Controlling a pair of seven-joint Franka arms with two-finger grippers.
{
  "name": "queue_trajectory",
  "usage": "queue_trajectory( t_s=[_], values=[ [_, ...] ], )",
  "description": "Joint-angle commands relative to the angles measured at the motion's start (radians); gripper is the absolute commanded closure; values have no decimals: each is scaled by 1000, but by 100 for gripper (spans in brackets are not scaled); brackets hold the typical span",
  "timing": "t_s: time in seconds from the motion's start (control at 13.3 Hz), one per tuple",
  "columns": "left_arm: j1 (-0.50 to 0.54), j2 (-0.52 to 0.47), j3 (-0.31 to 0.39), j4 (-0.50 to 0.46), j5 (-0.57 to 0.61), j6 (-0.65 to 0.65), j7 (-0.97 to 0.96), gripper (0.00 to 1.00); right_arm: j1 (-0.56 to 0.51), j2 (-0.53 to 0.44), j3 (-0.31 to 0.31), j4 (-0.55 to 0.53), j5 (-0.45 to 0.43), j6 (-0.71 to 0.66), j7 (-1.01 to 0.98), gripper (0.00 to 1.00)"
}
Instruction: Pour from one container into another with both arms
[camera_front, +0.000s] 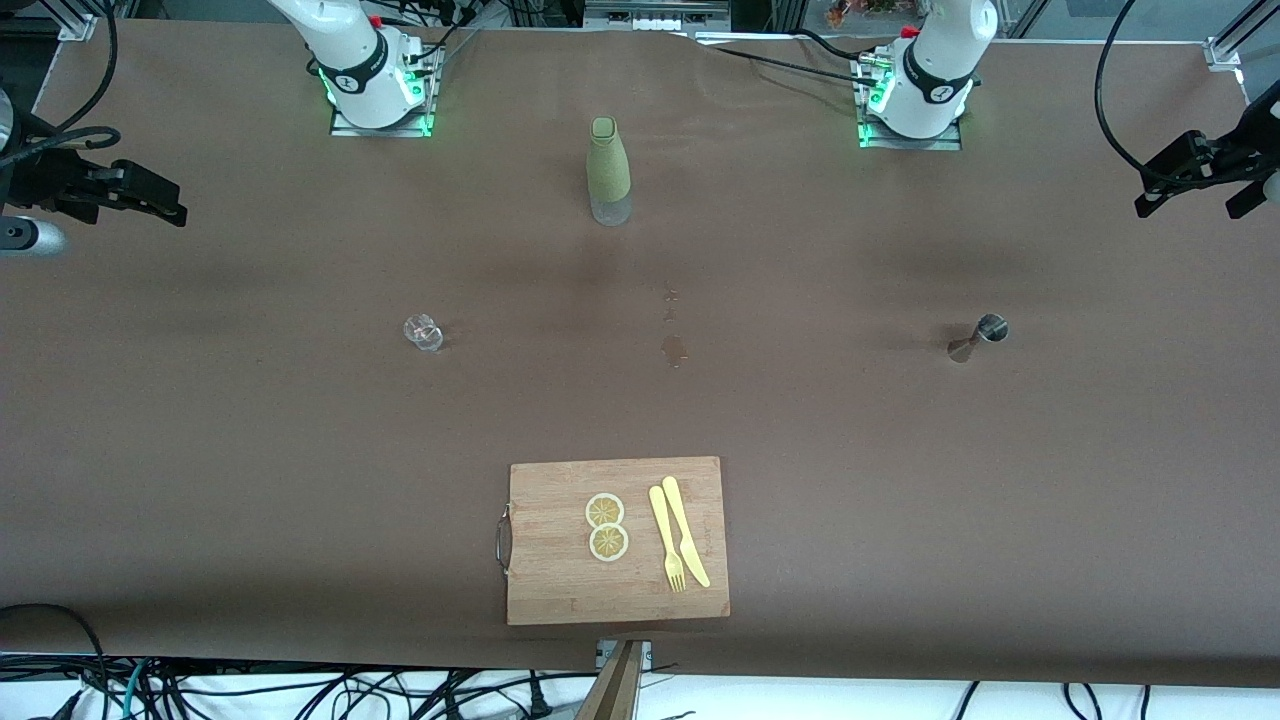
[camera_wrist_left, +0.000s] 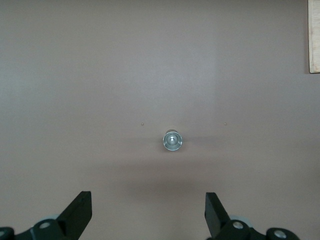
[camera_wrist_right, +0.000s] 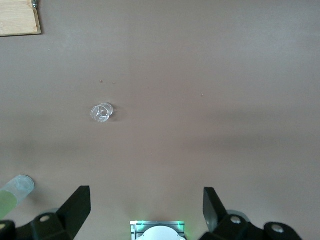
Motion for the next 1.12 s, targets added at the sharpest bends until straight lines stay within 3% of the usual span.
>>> queue_trajectory(
  t_s=[0.0,0.15,0.37,0.75,1.05],
  values=[
    [-3,12,-1,24,-13,-18,19,0,-4,9,1,17,-8,-7,-13,0],
    [-5,26,-1,17,-2,-18,15,0,-1,9,1,15,-11,-7,-9,0],
    [-11,85,-1,24,108,-41,13,0,-1,11,1,17,-10,-5,-9,0],
    [10,138,19,29,96,-35,27,0,-1,23,2,14,-13,-10,-10,0],
    [131,277,56,17,-74,120,425,0,-1,57,2,14,-11,-10,-13,0]
  ],
)
